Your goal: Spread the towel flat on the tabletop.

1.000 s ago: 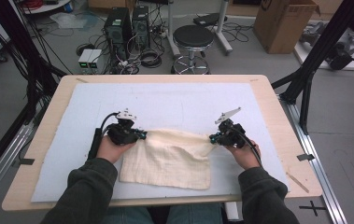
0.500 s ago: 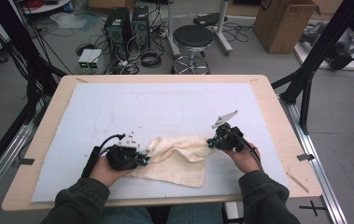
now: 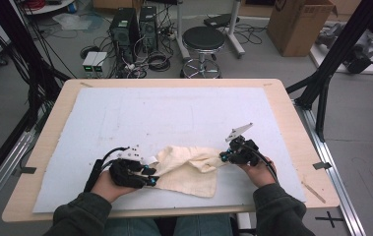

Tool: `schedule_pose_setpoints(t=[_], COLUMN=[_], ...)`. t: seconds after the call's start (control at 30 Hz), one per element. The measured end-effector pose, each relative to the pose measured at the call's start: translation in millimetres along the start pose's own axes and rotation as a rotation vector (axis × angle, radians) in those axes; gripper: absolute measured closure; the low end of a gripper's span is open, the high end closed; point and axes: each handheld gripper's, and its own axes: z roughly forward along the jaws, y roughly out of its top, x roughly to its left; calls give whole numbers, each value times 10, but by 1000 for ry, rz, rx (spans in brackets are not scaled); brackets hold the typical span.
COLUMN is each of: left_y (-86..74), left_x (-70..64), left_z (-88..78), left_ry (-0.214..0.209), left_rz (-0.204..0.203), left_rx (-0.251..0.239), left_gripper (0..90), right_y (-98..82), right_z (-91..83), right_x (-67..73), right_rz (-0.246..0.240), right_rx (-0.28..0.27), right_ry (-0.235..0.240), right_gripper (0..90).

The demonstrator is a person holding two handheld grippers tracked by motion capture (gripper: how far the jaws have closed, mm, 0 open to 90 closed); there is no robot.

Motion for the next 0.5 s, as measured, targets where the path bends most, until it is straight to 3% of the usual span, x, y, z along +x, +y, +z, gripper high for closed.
schedule_pose_setpoints(t=[0.2, 0.27, 0.43, 0.5], left_y=[212, 288, 471, 539], left_x=[109, 168, 365, 439], left_z=[-97, -105, -59, -20], left_ry=[28, 28, 88, 115], left_rz=[-5, -25, -72, -79], left_rx=[-54, -80, -131, -125], left_gripper=[670, 687, 744, 763], right_y=[-36, -49, -99, -120], right_z=[-36, -55, -108, -127], right_x=[-16, -40, -110, -121], right_rz=[-4, 0, 4, 8], right_rx=[6, 10, 13, 18], right_ry=[-15, -27, -46, -52], right_gripper=[888, 888, 888, 888])
